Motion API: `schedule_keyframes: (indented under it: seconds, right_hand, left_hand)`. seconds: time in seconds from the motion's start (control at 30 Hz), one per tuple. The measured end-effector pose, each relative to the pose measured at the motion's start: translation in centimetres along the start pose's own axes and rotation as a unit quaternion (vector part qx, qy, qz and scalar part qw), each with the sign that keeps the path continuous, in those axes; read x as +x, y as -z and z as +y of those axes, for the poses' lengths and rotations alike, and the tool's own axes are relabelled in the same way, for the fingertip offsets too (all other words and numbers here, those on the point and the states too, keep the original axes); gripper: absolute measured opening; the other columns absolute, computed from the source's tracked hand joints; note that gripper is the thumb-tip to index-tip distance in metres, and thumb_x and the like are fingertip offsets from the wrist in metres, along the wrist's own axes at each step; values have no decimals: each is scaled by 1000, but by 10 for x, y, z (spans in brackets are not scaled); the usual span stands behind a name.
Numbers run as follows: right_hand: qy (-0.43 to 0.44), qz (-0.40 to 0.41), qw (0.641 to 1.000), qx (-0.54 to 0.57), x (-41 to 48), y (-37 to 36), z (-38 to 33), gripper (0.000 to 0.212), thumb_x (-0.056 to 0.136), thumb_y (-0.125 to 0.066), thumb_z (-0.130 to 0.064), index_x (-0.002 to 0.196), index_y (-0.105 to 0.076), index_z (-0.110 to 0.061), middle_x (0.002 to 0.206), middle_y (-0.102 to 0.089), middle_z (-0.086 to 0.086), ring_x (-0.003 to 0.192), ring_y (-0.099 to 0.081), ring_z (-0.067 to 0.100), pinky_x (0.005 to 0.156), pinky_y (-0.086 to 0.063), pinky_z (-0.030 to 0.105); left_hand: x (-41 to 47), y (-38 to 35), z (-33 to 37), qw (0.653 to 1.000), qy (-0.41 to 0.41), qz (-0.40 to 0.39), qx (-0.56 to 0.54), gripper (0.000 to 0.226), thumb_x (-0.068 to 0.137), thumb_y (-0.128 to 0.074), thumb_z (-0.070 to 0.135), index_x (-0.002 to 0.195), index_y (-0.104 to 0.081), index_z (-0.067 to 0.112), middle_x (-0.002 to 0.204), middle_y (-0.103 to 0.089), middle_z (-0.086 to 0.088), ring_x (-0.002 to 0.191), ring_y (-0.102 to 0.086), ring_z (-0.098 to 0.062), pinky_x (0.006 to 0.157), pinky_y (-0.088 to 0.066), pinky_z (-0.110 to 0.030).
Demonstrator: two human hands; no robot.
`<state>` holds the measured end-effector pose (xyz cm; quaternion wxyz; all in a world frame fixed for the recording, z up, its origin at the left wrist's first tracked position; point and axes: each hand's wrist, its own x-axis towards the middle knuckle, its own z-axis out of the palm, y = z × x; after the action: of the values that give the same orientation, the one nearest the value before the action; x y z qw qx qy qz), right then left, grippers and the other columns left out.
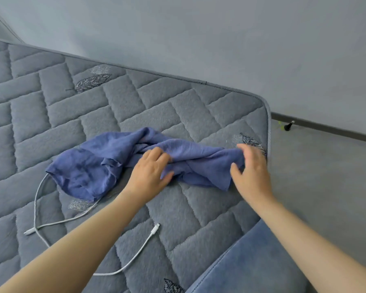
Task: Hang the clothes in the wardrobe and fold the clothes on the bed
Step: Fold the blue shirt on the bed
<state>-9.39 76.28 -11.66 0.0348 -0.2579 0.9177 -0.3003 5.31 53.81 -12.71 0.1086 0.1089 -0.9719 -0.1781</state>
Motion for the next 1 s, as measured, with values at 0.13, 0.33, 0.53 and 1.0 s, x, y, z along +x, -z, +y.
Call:
schedule_keyframes:
  seconds: [0.13, 0.33, 0.53, 1.0]
  right_hand:
    - [204, -176, 960, -73, -9, -27, -17, 41, 77, -69, -10, 118, -62, -6, 117, -63, 8, 108, -59, 28, 91, -47, 40]
    - [136, -165, 958, -190, 20, -60, -45, 22, 97, -44, -19, 108, -63, -13, 110, -65, 6, 103, -59, 27, 77, -37, 36]
    - [-120, -326, 910, 224, 39, 0, -23, 23, 88, -48, -18, 65, -50, -18, 65, -51, 1, 70, -47, 16, 63, -33, 31]
    - [95, -203, 968, -111, 27, 4, -3, 66, 81, -63, -18, 142, -40, -10, 142, -43, 11, 132, -40, 29, 107, -32, 37]
  left_hand:
    - [-28, -11, -10, 991, 51, -115, 52, 70, 68, -81, 41, 124, -56, 7, 119, -56, -10, 106, -54, -32, 93, -46, -43]
    - [-3, -9, -13, 989, 125, -70, 30, 14, 89, -59, 16, 90, -63, 2, 94, -63, -13, 91, -56, -33, 79, -43, -41]
    - [40, 22, 1, 946, 202, 56, -249, 31, 96, -50, 20, 66, -43, 17, 51, -45, 9, 48, -40, -3, 49, -33, -15]
    - [-9, 20, -50, 965, 91, -239, 56, 39, 73, -77, 34, 107, -64, 20, 102, -61, 3, 95, -52, -17, 82, -41, -25]
